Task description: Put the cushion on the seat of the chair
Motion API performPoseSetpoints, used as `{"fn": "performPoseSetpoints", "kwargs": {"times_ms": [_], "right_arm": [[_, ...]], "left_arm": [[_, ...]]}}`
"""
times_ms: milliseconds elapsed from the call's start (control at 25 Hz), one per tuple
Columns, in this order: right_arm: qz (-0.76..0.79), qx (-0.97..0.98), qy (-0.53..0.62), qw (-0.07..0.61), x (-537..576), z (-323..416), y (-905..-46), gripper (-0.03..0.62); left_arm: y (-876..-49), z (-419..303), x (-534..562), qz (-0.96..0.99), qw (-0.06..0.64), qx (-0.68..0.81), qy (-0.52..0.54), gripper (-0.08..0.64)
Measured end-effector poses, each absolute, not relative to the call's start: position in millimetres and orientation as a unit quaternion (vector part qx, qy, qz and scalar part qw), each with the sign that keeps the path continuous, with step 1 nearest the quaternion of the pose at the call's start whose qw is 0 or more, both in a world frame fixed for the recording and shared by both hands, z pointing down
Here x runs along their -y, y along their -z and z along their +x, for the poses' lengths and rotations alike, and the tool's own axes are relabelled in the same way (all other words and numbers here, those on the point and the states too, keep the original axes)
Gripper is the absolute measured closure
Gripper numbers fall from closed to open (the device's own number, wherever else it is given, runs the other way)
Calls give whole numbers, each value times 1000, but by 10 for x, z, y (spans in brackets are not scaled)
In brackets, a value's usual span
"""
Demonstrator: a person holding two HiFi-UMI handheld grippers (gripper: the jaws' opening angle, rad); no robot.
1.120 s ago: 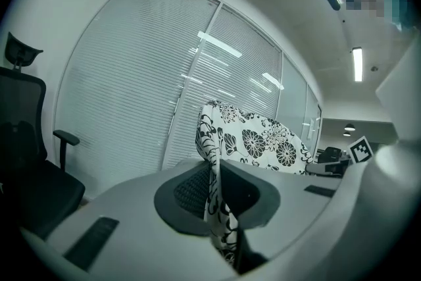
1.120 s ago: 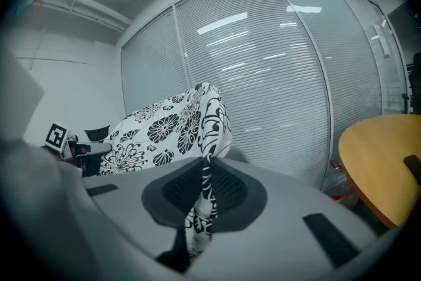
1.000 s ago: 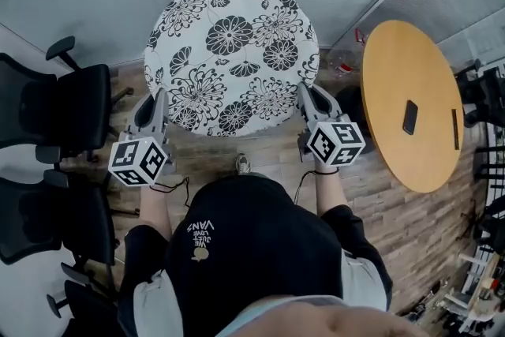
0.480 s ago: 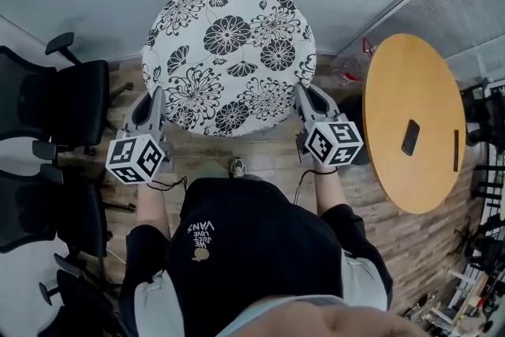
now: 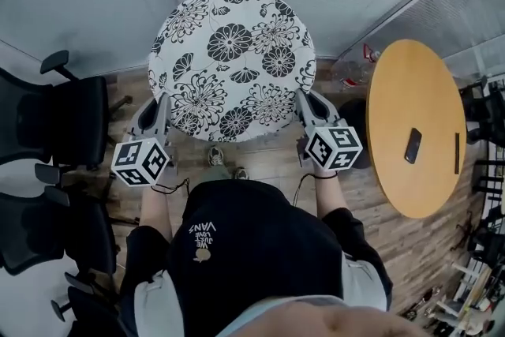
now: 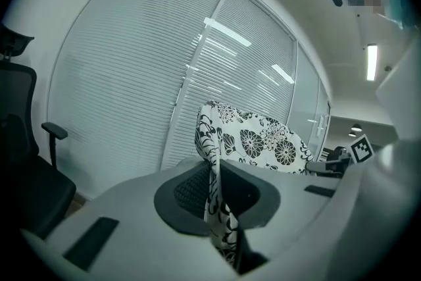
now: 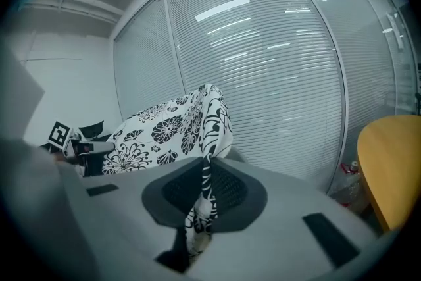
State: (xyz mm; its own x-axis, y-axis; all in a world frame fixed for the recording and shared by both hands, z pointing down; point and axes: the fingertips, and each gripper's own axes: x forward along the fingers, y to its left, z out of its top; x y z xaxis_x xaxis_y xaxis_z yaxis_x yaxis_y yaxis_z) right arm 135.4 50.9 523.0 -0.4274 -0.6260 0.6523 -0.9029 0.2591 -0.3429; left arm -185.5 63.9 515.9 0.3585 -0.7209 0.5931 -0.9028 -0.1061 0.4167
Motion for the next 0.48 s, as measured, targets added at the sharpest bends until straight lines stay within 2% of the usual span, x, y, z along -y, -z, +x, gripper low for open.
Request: {"fn": "performPoseSetpoints", "kwargs": {"times_ms": [480], "right_arm": [[515,756,-349,202,-525,1340,-5216,558]], "left_arm": [[-5153,-1845,-595,743,383,535,-118,524]]}}
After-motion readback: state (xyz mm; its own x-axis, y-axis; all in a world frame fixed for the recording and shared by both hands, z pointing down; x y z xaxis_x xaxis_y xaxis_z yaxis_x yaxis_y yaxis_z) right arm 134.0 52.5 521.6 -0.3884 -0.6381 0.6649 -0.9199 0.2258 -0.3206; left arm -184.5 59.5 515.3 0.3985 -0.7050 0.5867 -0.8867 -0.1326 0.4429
